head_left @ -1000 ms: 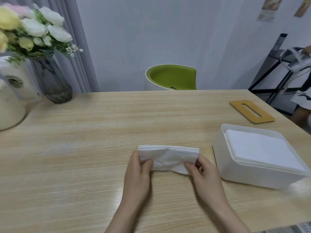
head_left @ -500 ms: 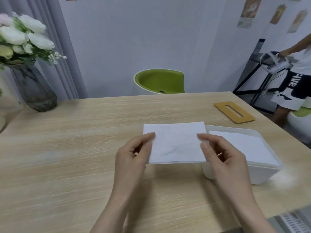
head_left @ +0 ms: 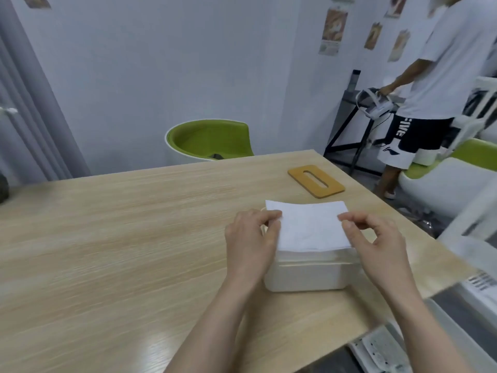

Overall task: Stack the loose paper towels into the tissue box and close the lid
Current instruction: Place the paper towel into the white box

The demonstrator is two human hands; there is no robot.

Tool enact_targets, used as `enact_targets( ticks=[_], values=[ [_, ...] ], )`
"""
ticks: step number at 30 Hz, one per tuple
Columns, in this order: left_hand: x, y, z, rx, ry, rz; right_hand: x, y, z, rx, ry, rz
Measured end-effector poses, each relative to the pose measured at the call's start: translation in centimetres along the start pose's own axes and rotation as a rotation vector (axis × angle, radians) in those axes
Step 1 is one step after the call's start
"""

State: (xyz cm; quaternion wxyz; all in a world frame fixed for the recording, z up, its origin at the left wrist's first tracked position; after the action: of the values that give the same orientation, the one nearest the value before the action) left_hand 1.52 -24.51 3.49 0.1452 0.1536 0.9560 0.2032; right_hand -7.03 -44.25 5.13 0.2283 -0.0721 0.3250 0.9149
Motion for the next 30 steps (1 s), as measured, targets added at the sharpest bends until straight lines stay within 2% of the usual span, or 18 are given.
enact_targets(
  ticks=[8,16,24,30],
  values=[
    [-0.2,-2.3,-0.2,-0.309,-0.085,-0.001,-0.7,0.3,-3.7,0.153,-0.064,0.032],
    [0.3,-2.4,0.2,-0.356,-0.046,-0.062,-1.0,-0.4,-3.9,0.133,-0.037,0.037],
    [0.7,-2.9,0.1,-0.476,-0.031,-0.045,-0.9,-0.3,-3.7,0.106,-0.023,0.052],
    [1.0,-2.7,0.3,-0.463,-0.013,-0.079,-0.8,-0.4,-3.6,0.074,-0.009,0.062]
  ],
)
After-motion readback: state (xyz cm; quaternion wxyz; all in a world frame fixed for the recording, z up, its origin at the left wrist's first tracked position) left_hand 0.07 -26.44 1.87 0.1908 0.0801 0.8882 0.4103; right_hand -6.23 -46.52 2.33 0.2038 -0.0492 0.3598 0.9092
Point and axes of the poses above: each hand's wrist, its own x-axis away from the middle knuckle, its own y-axis out of the back of the hand, z = x × y, the point moved 5 cm from there along -x, towards the middle knuckle, and after that the axes turned 13 degrees about z, right-handed, at the moved point
